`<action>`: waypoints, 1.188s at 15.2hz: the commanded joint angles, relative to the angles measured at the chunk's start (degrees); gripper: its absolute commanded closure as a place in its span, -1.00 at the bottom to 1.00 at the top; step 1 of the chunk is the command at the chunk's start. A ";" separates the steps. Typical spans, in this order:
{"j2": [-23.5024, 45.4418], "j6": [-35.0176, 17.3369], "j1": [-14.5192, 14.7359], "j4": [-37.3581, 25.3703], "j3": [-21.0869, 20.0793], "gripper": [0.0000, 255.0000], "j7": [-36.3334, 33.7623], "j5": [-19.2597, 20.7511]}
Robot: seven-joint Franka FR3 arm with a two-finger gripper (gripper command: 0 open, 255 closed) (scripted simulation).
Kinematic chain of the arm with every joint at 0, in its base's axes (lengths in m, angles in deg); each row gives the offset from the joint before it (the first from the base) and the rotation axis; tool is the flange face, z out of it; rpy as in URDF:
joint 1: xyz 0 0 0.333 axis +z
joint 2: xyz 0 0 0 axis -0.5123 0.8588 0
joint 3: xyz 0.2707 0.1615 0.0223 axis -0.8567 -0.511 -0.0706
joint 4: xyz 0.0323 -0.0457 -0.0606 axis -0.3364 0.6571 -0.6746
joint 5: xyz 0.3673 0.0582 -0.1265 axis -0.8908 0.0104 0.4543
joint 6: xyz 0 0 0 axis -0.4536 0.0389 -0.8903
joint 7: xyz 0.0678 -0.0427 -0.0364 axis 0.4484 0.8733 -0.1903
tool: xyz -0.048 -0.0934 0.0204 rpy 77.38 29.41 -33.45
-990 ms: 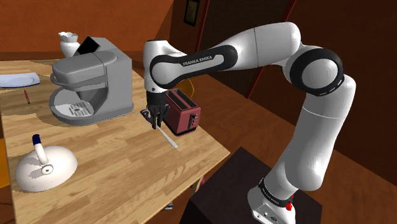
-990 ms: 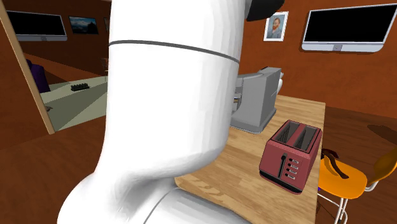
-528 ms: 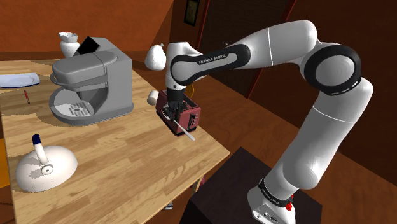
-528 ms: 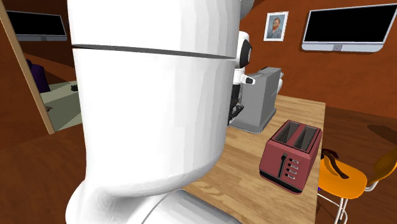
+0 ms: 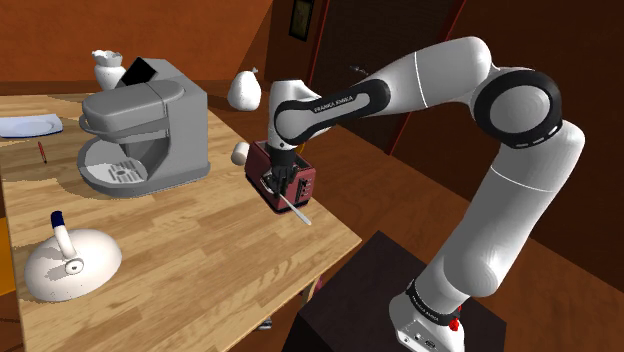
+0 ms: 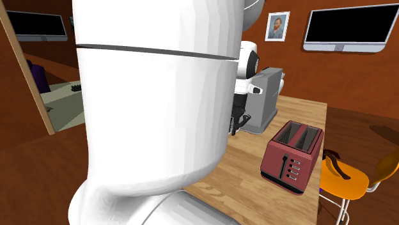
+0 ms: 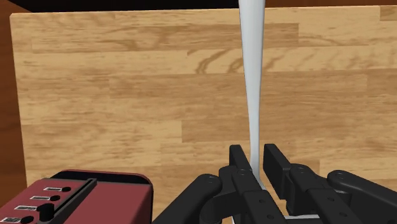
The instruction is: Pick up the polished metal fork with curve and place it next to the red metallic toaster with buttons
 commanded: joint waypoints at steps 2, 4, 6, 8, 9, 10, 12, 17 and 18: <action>1.28 -2.14 0.05 0.85 0.06 1.00 -0.06 0.27; 2.19 -3.55 0.10 1.37 0.10 1.00 -0.14 0.46; 3.13 -4.95 0.15 1.84 0.15 1.00 -0.23 0.66; 4.12 -6.33 0.21 2.26 0.20 1.00 -0.32 0.88; 4.62 -7.02 0.25 2.45 0.23 1.00 -0.37 0.99; 5.14 -7.71 0.28 2.63 0.27 1.00 -0.42 1.10; 6.20 -9.07 0.35 2.95 0.35 1.00 -0.52 1.34; 9.01 -12.42 0.57 3.53 0.60 1.00 -0.82 1.98; 9.60 -13.07 0.62 3.61 0.66 1.00 -0.88 2.12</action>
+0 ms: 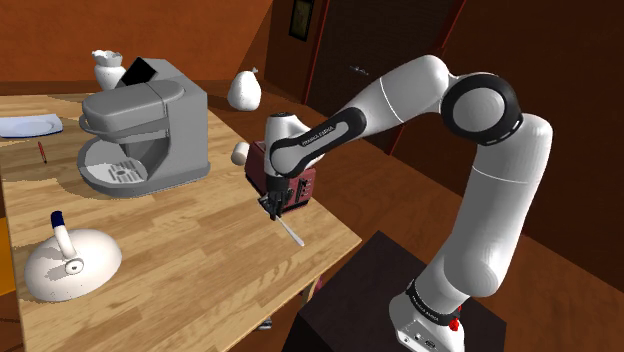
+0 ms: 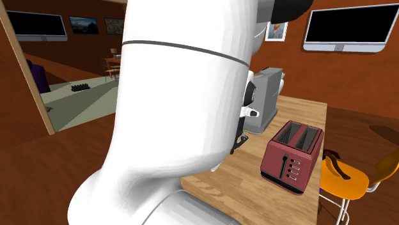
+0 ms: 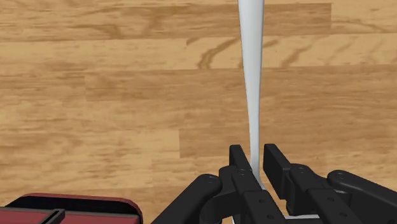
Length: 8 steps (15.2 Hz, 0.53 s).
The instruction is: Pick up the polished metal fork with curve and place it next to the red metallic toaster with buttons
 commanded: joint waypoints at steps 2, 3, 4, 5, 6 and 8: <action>1.93 -1.90 0.22 -0.03 0.17 1.00 -0.30 0.44; 2.54 -2.54 0.28 0.01 0.24 1.00 -0.37 0.58; 3.16 -3.18 0.34 0.04 0.31 1.00 -0.43 0.73; 3.79 -3.82 0.40 0.05 0.39 1.00 -0.50 0.87; 4.42 -4.45 0.46 0.06 0.47 1.00 -0.57 1.01; 5.71 -5.69 0.59 0.02 0.63 1.00 -0.70 1.30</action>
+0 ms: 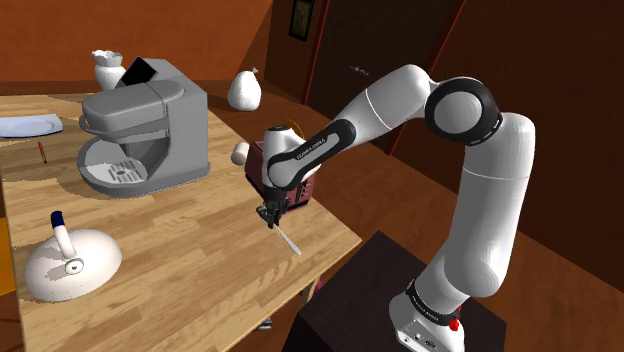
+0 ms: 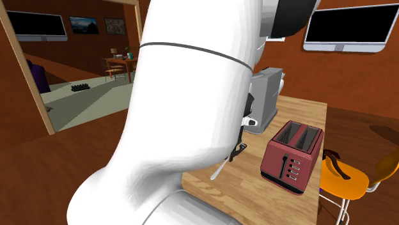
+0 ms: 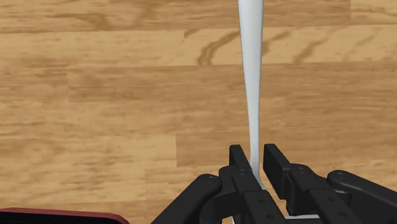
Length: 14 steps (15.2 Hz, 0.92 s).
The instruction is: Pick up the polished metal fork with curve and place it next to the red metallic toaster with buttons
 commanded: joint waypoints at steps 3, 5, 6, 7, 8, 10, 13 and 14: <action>2.69 -2.52 0.26 -0.16 0.38 1.00 -0.24 0.60; 4.04 -3.70 0.41 -0.32 0.58 1.00 -0.37 0.89; 4.73 -4.29 0.49 -0.41 0.69 1.00 -0.44 1.04; 5.42 -4.86 0.57 -0.52 0.79 1.00 -0.51 1.18; 6.12 -5.43 0.65 -0.65 0.90 1.00 -0.57 1.32; 7.54 -6.55 0.83 -0.93 1.12 1.00 -0.70 1.60; 9.69 -8.18 1.10 -1.45 1.47 1.00 -0.88 2.00; 10.42 -8.71 1.19 -1.65 1.59 1.00 -0.94 2.13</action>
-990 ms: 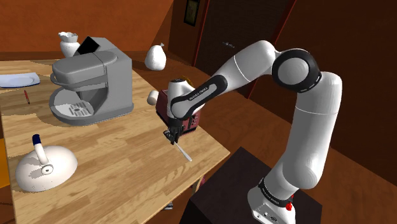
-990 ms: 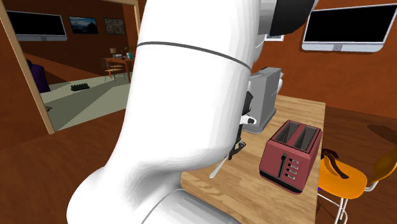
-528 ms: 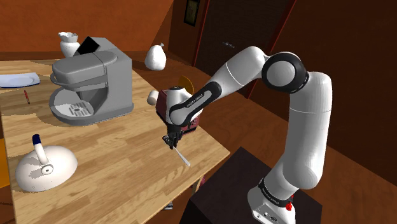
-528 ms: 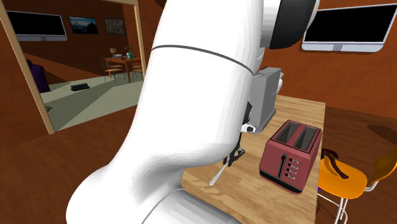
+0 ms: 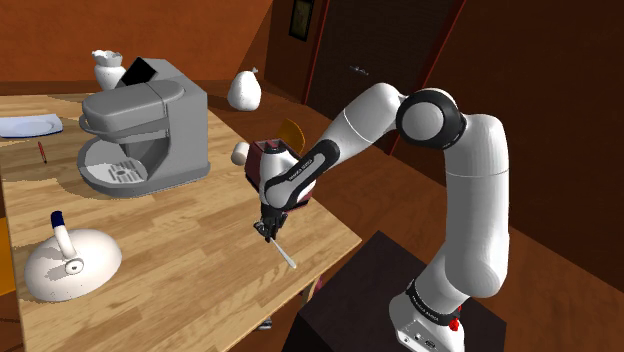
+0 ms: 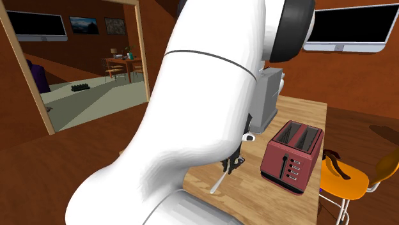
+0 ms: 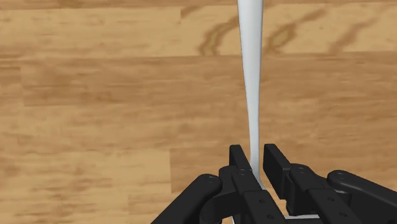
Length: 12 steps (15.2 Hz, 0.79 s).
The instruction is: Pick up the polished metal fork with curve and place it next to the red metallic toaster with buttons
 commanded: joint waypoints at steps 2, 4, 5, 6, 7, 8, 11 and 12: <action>2.25 -1.66 0.27 -0.60 0.38 1.00 -0.14 0.40; 2.99 -2.17 0.36 -0.83 0.50 1.00 -0.19 0.52; 2.99 -2.16 0.36 -0.83 0.50 1.00 -0.19 0.52; 2.99 -2.16 0.36 -0.84 0.50 1.00 -0.19 0.52; 2.99 -2.16 0.36 -0.84 0.50 1.00 -0.19 0.52; 2.99 -2.16 0.36 -0.84 0.50 1.00 -0.19 0.52; 2.99 -2.16 0.36 -0.84 0.50 -1.00 -0.19 0.52; 2.99 -2.16 0.36 -0.84 0.50 -1.00 -0.19 0.52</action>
